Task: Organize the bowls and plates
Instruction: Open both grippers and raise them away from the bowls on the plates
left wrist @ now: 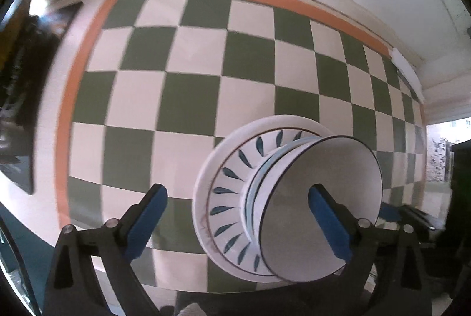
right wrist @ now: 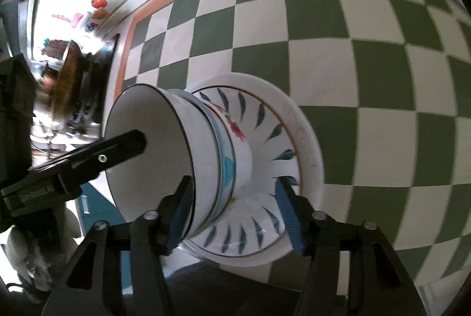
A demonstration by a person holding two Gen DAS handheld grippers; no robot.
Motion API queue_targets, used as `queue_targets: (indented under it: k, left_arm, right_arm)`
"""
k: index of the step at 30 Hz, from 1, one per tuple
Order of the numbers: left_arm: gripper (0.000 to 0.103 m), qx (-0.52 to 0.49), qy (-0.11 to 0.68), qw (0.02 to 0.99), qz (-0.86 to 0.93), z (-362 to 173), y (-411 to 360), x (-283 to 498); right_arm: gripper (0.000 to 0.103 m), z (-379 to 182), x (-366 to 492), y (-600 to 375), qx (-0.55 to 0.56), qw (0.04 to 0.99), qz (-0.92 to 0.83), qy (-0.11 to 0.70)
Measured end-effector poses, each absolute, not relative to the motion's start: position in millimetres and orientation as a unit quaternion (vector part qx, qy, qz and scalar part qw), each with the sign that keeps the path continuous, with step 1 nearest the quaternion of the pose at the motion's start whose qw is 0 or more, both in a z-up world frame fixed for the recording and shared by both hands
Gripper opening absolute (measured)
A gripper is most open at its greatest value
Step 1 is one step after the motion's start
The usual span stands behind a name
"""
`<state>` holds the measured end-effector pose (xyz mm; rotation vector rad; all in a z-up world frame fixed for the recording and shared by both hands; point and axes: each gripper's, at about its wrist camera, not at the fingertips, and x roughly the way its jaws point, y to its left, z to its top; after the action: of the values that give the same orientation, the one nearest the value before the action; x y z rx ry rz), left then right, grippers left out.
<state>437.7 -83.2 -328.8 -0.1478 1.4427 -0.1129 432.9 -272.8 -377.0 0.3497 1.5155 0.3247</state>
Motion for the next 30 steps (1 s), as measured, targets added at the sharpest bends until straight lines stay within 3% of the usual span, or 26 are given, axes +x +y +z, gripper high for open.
queue_targets:
  k: [2, 9, 30]
  left_arm:
    - [0.101, -0.065, 0.646, 0.76, -0.045, -320, -81, 433]
    - [0.102, -0.046, 0.586, 0.808, -0.038, -288, -82, 417]
    - [0.103, -0.018, 0.479, 0.875, -0.063, -171, -80, 275]
  right_arm:
    - [0.086, -366, 429, -274, 0.136, 0.717, 0.134, 0.671]
    - [0.093, -317, 405, -275, 0.068, 0.771, 0.076, 0.628]
    - [0.098, -183, 252, -276, 0.092, 0.864, 0.019, 0.494]
